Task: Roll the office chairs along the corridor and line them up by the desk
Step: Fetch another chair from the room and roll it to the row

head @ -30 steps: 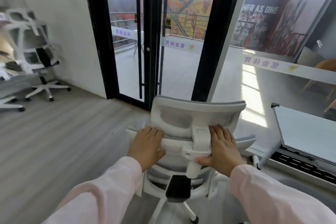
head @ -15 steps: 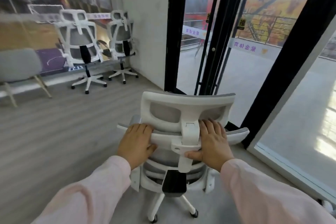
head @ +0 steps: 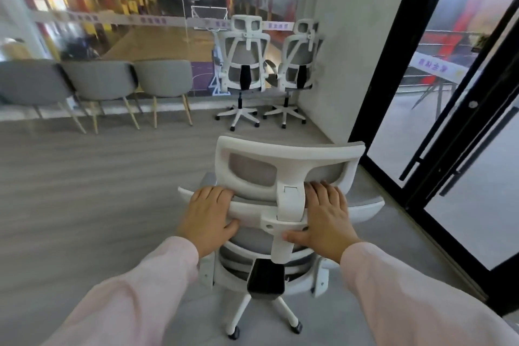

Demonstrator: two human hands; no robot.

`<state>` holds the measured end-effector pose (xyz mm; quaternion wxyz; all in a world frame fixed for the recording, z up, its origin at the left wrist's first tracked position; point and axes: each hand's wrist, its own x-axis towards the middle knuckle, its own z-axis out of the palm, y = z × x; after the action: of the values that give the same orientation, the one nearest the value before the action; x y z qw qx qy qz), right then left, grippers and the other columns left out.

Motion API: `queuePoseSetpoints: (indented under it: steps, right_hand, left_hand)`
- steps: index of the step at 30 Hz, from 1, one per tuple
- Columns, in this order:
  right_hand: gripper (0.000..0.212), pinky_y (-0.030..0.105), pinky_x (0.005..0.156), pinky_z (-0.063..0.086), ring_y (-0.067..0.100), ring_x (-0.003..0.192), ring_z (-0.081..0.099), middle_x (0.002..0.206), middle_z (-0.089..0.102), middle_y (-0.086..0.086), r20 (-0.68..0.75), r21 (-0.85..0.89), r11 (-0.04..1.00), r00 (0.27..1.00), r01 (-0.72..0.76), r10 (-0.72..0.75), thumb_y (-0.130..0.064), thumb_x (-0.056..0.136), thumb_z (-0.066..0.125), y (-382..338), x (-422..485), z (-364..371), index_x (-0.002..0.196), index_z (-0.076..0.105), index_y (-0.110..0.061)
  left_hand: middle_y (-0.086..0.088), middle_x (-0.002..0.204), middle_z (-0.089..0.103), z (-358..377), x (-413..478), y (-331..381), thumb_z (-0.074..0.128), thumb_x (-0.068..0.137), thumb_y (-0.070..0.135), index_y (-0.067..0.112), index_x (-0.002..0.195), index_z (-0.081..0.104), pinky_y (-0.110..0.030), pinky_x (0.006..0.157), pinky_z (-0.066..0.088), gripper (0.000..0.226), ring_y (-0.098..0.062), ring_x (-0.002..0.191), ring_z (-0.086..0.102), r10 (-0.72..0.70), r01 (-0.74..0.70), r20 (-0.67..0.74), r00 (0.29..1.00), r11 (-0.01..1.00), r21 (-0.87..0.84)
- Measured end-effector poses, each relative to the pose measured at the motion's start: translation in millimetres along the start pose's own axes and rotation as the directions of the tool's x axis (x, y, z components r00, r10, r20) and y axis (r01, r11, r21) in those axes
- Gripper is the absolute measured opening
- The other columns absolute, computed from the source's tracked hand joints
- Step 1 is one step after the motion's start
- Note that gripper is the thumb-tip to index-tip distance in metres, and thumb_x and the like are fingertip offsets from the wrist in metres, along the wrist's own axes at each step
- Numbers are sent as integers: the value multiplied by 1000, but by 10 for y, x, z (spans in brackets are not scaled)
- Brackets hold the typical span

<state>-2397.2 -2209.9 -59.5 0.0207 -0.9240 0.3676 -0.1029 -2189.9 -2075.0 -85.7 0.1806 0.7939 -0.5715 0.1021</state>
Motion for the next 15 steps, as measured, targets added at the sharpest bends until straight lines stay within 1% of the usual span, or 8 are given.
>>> queuePoseSetpoints:
  steps: [4, 6, 10, 15]
  right_hand:
    - [116, 40, 118, -9, 24, 144, -1, 155, 11, 1, 22, 24, 995, 995, 99, -100, -77, 63, 59, -480, 538, 124, 150, 5, -21]
    - [116, 39, 118, -9, 23, 144, -1, 155, 11, 0, 23, 27, 989, 989, 146, -146, -77, 64, 58, -743, 835, 197, 150, 4, -21]
    - [117, 39, 118, -9, 23, 144, 0, 155, 10, 0, 35, 29, 974, 973, 226, -227, -77, 64, 57, -1326, 1440, 370, 150, 3, -20]
    - [117, 38, 118, -10, 23, 144, -2, 156, 8, 0, 50, 41, 949, 948, 312, -313, -75, 65, 58, -2149, 2152, 563, 150, 1, -20]
  left_hand:
    - [5, 98, 55, -87, 42, -624, 63, 70, 38, 20, 102, 56, -32, 92, 40, 37, -20, 96, 51, -71, 71, 11, 997, 996, 45]
    - [4, 98, 55, -133, 88, -963, 63, 70, 38, 20, 102, 56, -33, 92, 40, 37, -21, 96, 51, -108, 108, -4, 994, 992, 63]
    - [5, 97, 57, -218, 164, -1676, 65, 67, 41, 21, 102, 57, -33, 89, 43, 41, -21, 94, 52, -189, 192, -41, 981, 976, 103]
    - [4, 92, 58, -352, 247, -2619, 70, 62, 40, 21, 95, 57, -33, 83, 44, 40, -21, 87, 54, -261, 271, -93, 961, 955, 118]
